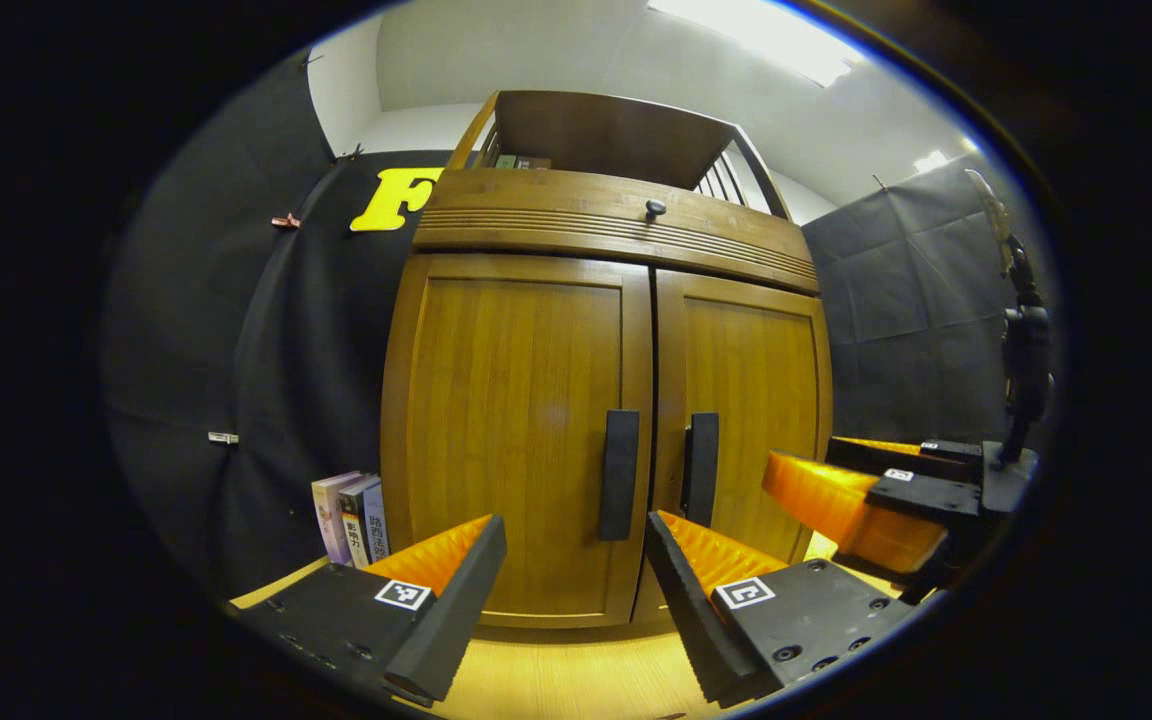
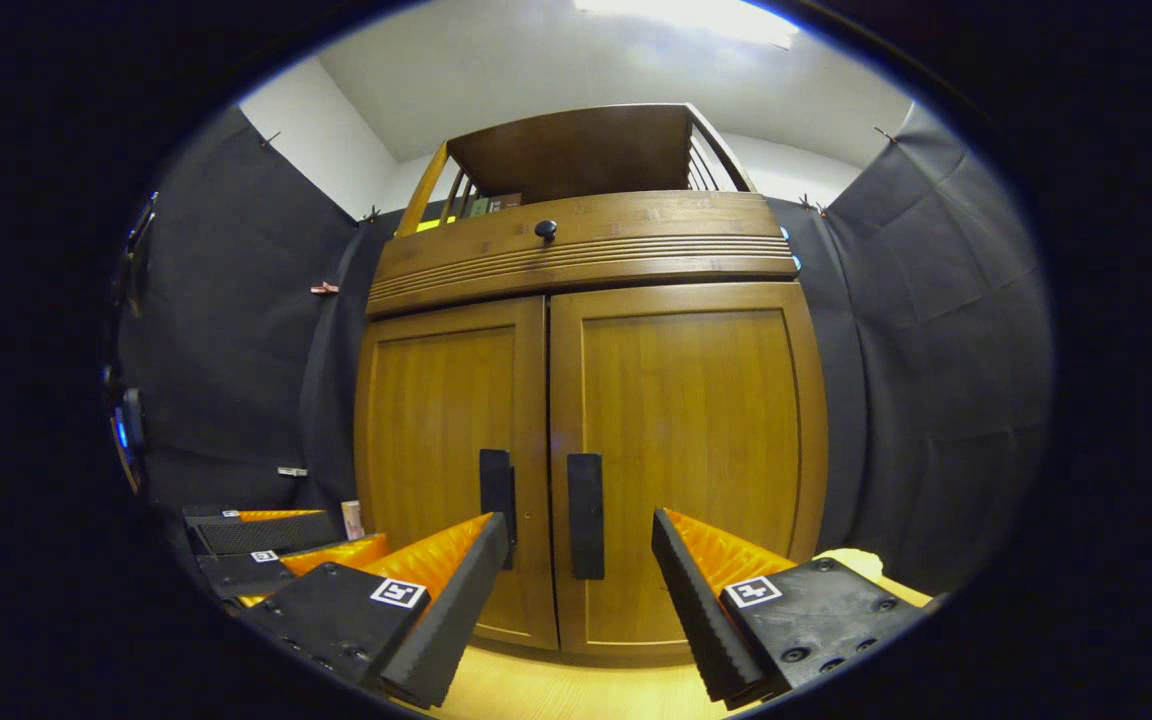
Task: Open the right door of the double-door shoe cabinet with the right hand, and open the left door with the left hand.
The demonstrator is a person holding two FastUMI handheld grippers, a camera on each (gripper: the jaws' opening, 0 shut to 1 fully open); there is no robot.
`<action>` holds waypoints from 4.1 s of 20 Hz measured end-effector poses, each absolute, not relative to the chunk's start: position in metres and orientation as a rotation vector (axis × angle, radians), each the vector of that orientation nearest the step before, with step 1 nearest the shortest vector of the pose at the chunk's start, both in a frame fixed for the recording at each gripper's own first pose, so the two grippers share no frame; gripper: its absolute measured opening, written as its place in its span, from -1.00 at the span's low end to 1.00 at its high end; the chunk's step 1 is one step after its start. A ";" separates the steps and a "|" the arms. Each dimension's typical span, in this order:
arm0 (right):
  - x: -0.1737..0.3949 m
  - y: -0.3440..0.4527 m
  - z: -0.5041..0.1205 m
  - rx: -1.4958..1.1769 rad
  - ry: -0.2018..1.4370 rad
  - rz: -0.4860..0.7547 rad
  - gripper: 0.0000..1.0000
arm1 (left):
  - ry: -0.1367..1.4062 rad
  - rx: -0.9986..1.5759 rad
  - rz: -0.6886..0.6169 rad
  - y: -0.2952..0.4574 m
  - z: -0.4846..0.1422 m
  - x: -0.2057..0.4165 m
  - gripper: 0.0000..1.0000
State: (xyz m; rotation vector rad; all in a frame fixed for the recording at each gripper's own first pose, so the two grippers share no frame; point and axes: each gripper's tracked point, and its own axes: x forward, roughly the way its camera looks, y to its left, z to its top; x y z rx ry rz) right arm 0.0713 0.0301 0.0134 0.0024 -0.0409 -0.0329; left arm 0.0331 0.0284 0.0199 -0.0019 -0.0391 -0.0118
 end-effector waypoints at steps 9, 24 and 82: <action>0.146 0.028 -0.009 0.119 -0.018 -0.090 0.84 | -0.036 0.000 -0.003 0.047 0.018 0.048 0.76; 0.191 0.022 -0.040 0.104 -0.009 -0.119 0.27 | -0.022 -0.025 0.006 0.060 0.010 0.062 0.72; -0.068 -0.206 0.027 -0.037 0.043 -0.226 -0.59 | -0.048 0.047 0.091 -0.020 0.020 0.111 0.75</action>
